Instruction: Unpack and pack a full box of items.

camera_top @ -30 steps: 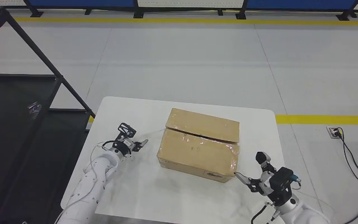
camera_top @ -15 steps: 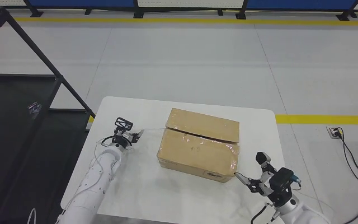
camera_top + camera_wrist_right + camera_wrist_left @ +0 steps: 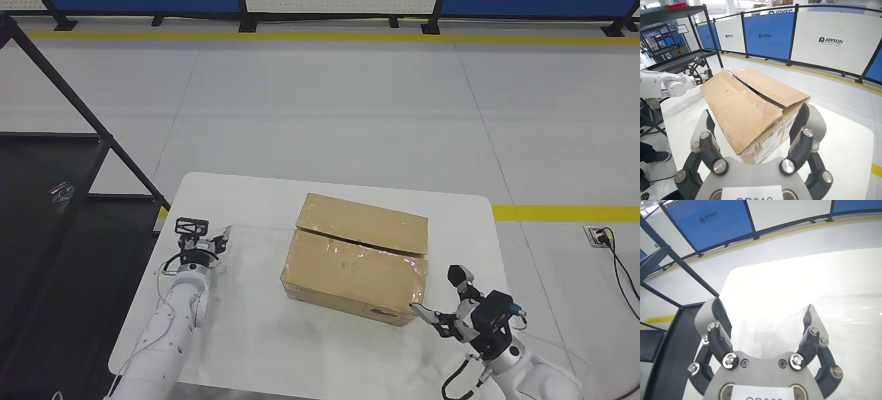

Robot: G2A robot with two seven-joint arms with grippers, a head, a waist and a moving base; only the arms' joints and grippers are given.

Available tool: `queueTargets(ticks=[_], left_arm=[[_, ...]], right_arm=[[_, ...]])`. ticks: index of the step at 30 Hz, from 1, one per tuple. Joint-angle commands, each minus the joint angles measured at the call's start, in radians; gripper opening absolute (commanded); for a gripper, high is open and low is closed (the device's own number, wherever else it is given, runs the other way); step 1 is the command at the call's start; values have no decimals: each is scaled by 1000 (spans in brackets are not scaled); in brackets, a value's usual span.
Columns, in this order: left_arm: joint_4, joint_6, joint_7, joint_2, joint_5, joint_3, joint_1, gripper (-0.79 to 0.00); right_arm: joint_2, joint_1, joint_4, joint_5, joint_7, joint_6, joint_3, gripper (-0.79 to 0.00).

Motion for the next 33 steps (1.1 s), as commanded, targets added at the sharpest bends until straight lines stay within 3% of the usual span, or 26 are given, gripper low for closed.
queueTargets(ticks=[1, 14, 33], left_arm=[[-4, 19, -3, 0, -15, -10, 10, 0], [-41, 98, -61, -5, -81, -46, 54, 0], [-124, 102, -79, -3, -87, -70, 158, 0]], right_arm=[[0, 5, 3, 0, 2, -2, -2, 0], [3, 15, 13, -2, 3, -9, -11, 0], [6, 10, 22, -9, -15, -17, -21, 0]])
